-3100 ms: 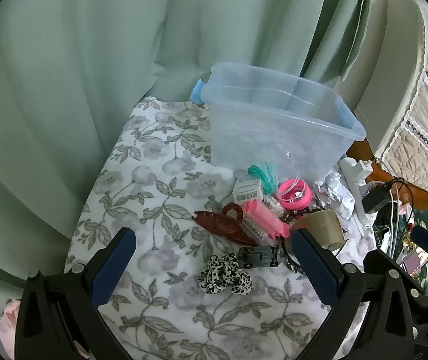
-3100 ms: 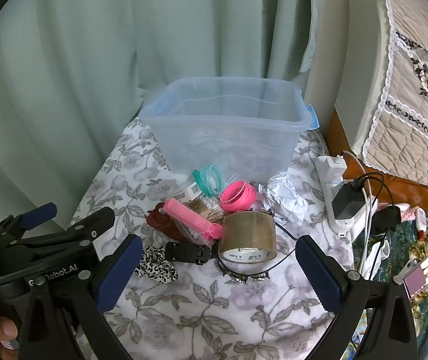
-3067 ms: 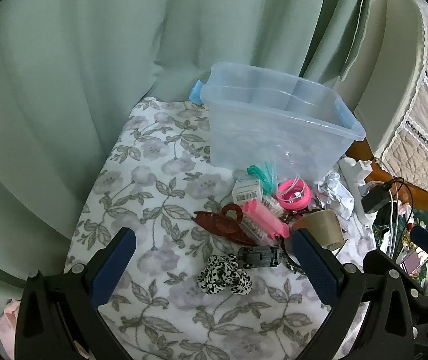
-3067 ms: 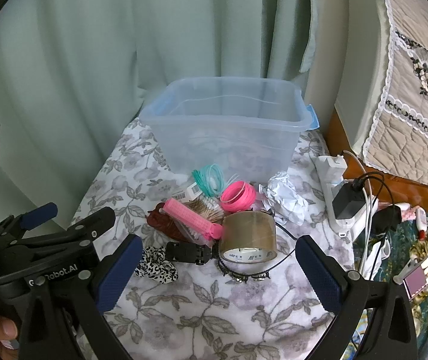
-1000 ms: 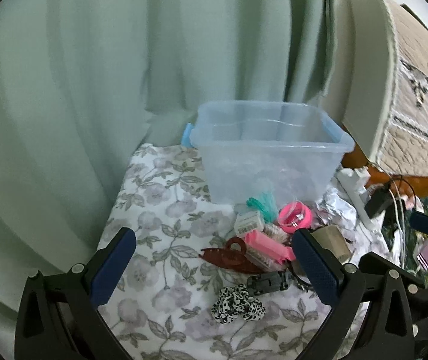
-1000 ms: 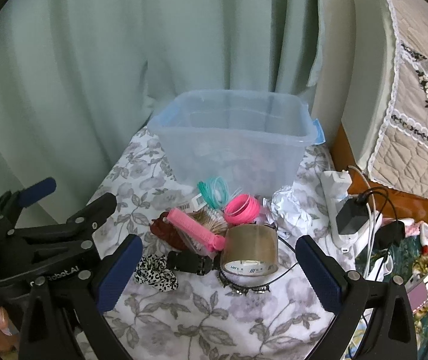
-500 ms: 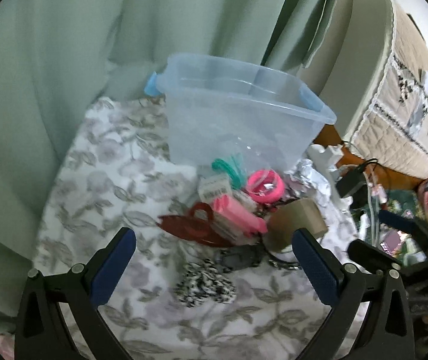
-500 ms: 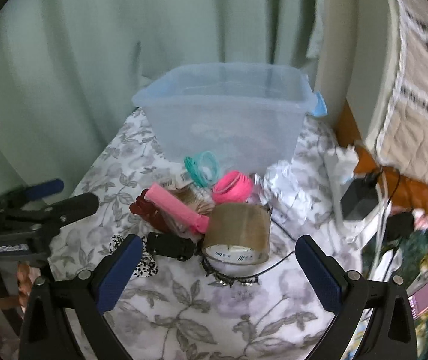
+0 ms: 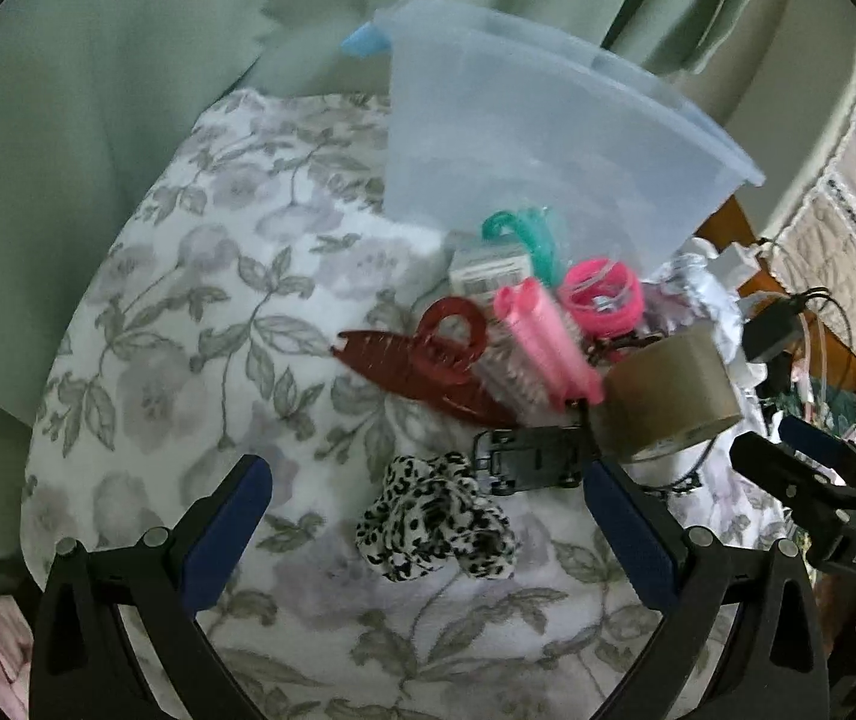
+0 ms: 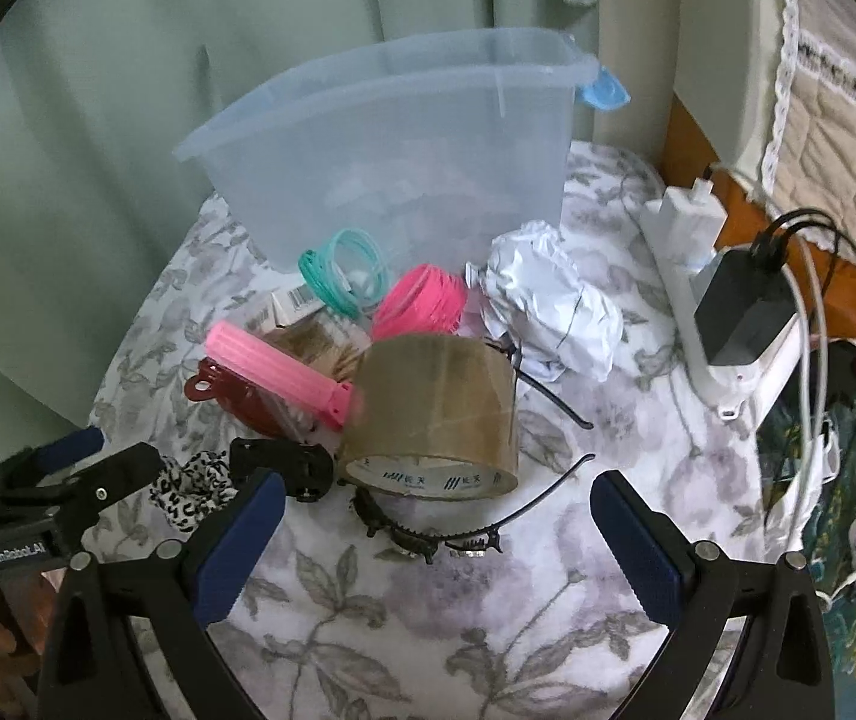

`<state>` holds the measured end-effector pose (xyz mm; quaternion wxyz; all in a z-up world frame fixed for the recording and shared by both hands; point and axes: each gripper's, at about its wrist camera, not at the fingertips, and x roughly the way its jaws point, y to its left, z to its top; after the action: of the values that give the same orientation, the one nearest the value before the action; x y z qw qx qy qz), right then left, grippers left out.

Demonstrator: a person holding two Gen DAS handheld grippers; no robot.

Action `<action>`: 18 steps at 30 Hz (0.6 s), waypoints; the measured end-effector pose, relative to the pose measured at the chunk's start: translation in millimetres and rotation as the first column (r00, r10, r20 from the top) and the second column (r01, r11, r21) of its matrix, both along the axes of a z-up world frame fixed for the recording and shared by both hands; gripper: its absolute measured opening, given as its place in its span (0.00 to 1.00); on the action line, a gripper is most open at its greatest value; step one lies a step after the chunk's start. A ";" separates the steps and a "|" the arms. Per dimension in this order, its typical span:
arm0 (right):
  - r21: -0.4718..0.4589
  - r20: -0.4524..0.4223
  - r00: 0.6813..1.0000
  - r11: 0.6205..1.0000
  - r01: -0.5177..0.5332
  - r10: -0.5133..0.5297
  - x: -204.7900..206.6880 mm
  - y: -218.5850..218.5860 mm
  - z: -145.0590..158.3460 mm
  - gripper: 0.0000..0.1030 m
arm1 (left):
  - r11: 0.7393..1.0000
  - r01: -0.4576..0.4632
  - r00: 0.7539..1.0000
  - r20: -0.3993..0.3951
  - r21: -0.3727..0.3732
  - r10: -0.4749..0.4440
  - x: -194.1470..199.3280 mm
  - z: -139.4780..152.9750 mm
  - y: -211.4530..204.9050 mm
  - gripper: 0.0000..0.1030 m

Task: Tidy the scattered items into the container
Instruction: 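Grasp the leopard scrunchie with the left tool while the right tool grasps the tape roll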

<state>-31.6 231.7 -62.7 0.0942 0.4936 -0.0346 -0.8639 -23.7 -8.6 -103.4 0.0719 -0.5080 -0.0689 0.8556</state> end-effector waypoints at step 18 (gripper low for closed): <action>-0.056 0.121 0.992 0.997 0.051 -0.044 -39.4 -7.5 -47.7 0.92 | 0.999 -0.021 0.988 0.155 -0.027 0.025 -13.6 -55.3 2.7 0.83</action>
<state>-71.0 224.3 -110.4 0.0857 0.5405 -0.0775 -0.8334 -37.3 -6.0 -158.7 0.0503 -0.5733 -0.0694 0.8149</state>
